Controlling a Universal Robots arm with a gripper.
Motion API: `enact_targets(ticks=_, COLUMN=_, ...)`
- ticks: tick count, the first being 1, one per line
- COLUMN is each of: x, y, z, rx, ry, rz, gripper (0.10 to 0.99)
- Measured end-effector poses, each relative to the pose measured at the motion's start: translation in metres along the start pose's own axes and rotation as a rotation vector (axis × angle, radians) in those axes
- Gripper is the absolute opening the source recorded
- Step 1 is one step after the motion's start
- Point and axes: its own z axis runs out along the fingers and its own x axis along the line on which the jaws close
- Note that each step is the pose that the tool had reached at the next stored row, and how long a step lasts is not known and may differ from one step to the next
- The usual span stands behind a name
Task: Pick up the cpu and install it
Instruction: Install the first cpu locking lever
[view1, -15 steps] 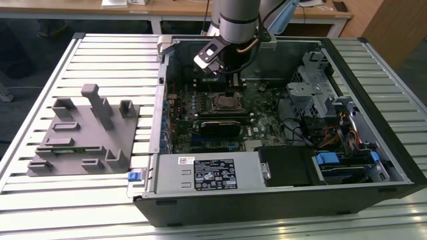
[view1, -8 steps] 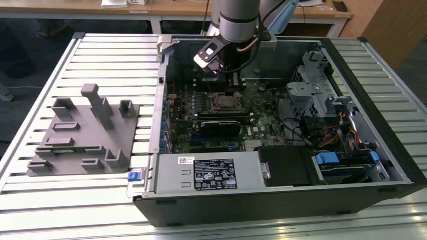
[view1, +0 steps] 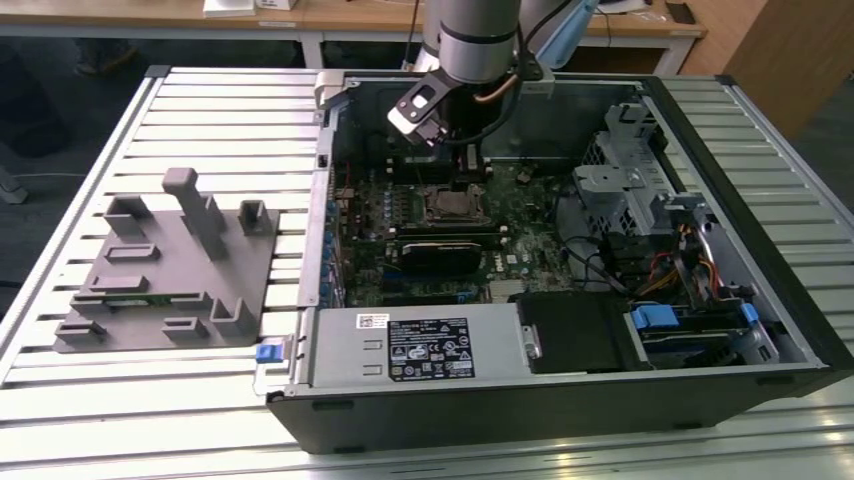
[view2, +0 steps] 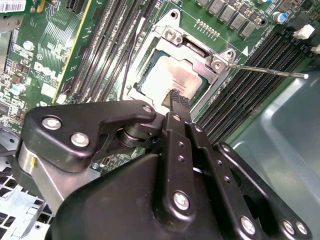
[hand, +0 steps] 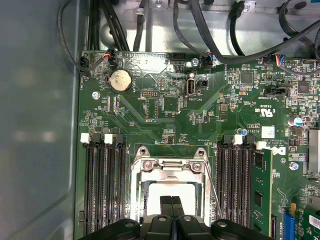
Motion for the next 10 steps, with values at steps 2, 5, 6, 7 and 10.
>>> enact_targets(ticks=2, x=0.0, y=0.0, z=-0.0003, rx=0.0, ry=0.0002, rz=0.0, gripper=0.106)
enact_targets(ticks=5, x=0.0, y=0.0, z=-0.0013, rx=0.0, ry=-0.0001, rz=0.0, gripper=0.106)
enact_targets(ticks=6, x=0.0, y=0.0, z=-0.0013, rx=0.0, ry=0.0002, rz=0.0, gripper=0.106)
enact_targets(ticks=7, x=0.0, y=0.0, z=-0.0013, rx=0.0, ry=0.0003, rz=0.0, gripper=0.106)
enact_targets(ticks=10, x=0.0, y=0.0, z=-0.0018, rx=0.0, ry=0.0001, rz=0.001, gripper=0.106)
